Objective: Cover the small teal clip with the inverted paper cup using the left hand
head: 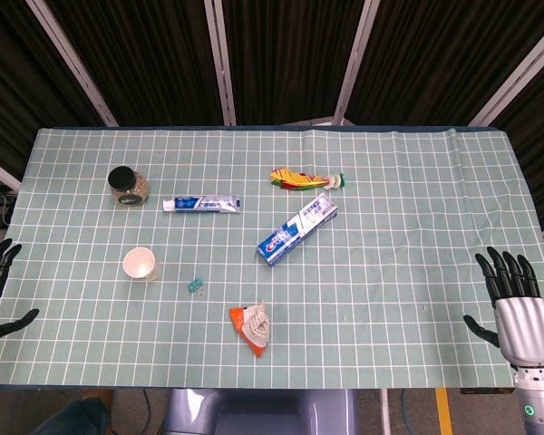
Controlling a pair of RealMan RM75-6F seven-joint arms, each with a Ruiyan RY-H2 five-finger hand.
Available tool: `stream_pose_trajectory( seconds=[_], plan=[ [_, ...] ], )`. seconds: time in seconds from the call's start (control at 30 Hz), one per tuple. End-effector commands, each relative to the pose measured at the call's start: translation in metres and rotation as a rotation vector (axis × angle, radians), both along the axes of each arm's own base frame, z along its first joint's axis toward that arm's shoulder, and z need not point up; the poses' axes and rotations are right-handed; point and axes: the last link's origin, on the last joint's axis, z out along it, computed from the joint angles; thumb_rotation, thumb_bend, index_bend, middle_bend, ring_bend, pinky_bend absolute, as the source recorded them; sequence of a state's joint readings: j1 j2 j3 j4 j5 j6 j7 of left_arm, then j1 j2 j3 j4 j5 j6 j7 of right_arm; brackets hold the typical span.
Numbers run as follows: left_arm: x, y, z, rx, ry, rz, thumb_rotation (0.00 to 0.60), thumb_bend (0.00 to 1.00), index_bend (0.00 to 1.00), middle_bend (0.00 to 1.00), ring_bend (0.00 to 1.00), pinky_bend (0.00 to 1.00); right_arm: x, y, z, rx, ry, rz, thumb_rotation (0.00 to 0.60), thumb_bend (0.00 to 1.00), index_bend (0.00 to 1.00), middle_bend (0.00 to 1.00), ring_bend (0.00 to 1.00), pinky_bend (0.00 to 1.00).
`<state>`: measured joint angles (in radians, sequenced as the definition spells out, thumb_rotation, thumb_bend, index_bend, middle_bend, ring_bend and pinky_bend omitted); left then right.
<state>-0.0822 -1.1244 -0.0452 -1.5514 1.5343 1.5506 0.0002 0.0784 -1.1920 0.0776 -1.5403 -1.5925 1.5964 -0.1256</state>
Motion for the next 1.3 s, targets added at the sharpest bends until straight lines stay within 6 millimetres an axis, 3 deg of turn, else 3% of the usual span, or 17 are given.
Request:
stream_pose_trajectory(
  seconds=[0.03, 0.3, 0.43, 0.73, 0.9, 1.1, 1.3],
  plan=[
    [0.000, 0.000, 0.001, 0.002, 0.001, 0.005, 0.600, 0.00, 0.00, 0.00, 0.00, 0.00, 0.000, 0.000, 0.000, 0.005, 0.001, -0.001, 0.600, 0.00, 0.00, 0.00, 0.00, 0.00],
    [0.000, 0.001, -0.001, -0.009, 0.014, -0.022, 0.600, 0.00, 0.00, 0.00, 0.00, 0.00, 0.000, 0.000, -0.002, 0.021, 0.003, -0.012, 0.600, 0.00, 0.00, 0.00, 0.00, 0.00],
    [0.006, 0.014, -0.015, -0.063, 0.055, -0.077, 0.600, 0.00, 0.00, 0.00, 0.00, 0.00, 0.001, -0.002, -0.003, 0.026, -0.002, -0.017, 0.600, 0.00, 0.00, 0.00, 0.00, 0.00],
    [0.048, 0.083, -0.085, -0.225, 0.494, -0.319, 0.600, 0.00, 0.00, 0.00, 0.00, 0.00, -0.004, -0.011, 0.003, 0.014, -0.015, -0.066, 0.600, 0.00, 0.00, 0.00, 0.00, 0.00],
    [0.065, 0.106, -0.124, -0.242, 0.785, -0.458, 0.600, 0.00, 0.00, 0.00, 0.00, 0.00, -0.011, -0.013, 0.009, -0.006, -0.016, -0.103, 0.600, 0.00, 0.00, 0.00, 0.00, 0.00],
    [0.068, 0.113, -0.150, -0.259, 0.946, -0.530, 0.600, 0.00, 0.00, 0.00, 0.00, 0.00, -0.015, -0.014, 0.012, -0.009, -0.025, -0.117, 0.600, 0.00, 0.00, 0.00, 0.00, 0.00],
    [0.066, 0.114, -0.161, -0.246, 1.032, -0.553, 0.600, 0.00, 0.01, 0.00, 0.00, 0.00, -0.015, -0.014, 0.013, -0.009, -0.030, -0.113, 0.600, 0.00, 0.00, 0.00, 0.00, 0.00]
  ],
)
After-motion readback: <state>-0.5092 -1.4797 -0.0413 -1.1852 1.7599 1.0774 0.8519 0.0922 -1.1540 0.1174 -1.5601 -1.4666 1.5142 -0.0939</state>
